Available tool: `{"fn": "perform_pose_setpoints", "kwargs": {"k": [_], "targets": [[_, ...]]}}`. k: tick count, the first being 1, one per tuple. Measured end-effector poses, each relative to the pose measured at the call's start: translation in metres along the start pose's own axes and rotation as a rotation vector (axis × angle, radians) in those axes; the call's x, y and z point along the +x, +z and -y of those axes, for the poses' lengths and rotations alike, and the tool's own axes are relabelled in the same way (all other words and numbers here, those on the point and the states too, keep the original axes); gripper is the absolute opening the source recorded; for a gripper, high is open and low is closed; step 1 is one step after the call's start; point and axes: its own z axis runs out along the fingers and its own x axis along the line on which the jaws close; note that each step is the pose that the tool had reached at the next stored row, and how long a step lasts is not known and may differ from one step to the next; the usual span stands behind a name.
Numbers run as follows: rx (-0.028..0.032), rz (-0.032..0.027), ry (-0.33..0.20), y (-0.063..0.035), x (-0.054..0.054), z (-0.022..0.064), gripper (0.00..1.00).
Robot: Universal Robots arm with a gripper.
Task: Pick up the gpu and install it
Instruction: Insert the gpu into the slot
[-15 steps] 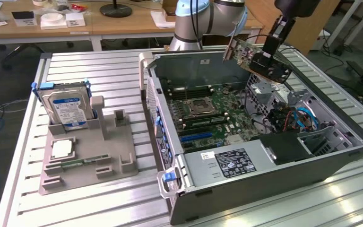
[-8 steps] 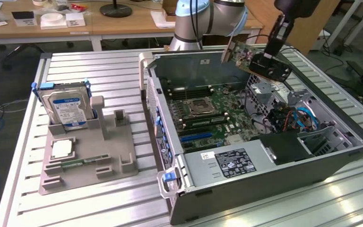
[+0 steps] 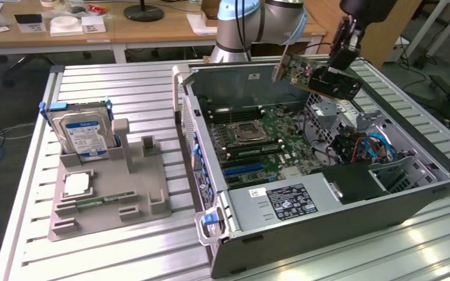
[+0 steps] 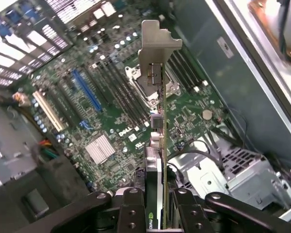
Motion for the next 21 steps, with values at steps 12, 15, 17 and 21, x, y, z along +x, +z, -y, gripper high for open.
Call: {"fn": "perform_pose_setpoints", "kwargs": {"k": [12,15,17,21], "targets": [[-0.0052,-0.0114,-0.214,0.0015,0.0000,0.0001,0.27],[-0.0065,-0.0141,-0.262,0.0019,0.0000,0.0001,0.27],[-0.0072,-0.0157,-0.293,0.0021,0.0001,0.0001,0.27],[-0.0087,-0.0190,-0.354,0.0027,0.0001,0.0001,0.27]]}}
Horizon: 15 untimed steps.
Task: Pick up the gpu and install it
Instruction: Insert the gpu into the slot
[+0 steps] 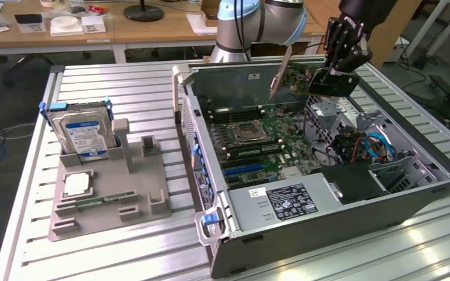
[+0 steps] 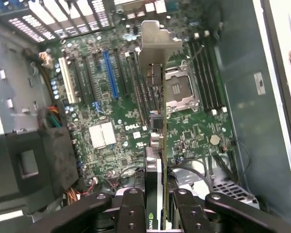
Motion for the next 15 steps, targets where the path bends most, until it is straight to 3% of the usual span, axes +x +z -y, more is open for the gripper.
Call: {"fn": "perform_pose_setpoints", "kwargs": {"k": [8,14,15], "targets": [[-0.0022,-0.0047,-0.087,0.0006,0.0000,0.0000,0.27],[-0.0022,-0.0050,-0.096,0.0009,0.0000,0.0001,0.27],[0.0002,-0.0044,-0.098,0.0012,0.0000,0.0001,0.27]]}}
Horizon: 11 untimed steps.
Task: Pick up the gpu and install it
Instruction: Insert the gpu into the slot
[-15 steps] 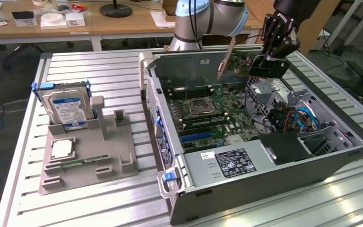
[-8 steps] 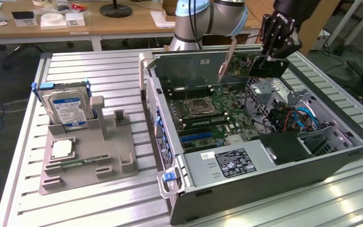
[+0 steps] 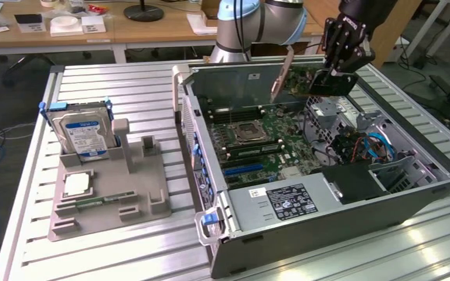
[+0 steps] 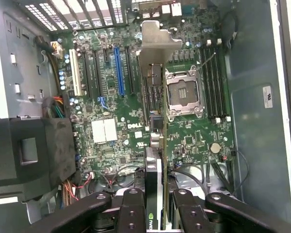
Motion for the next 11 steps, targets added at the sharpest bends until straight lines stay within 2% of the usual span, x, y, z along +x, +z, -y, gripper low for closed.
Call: {"fn": "perform_pose_setpoints", "kwargs": {"k": [2,5,6,11], "targets": [[0.0091,0.0008,-0.005,0.0006,0.0001,-0.0001,0.27],[0.0259,0.0029,-0.015,0.0020,0.0003,-0.0008,0.27],[0.0295,0.0034,-0.017,0.0024,0.0003,-0.0012,0.27],[0.0321,0.0030,-0.033,0.0041,0.0011,-0.0030,0.27]]}}
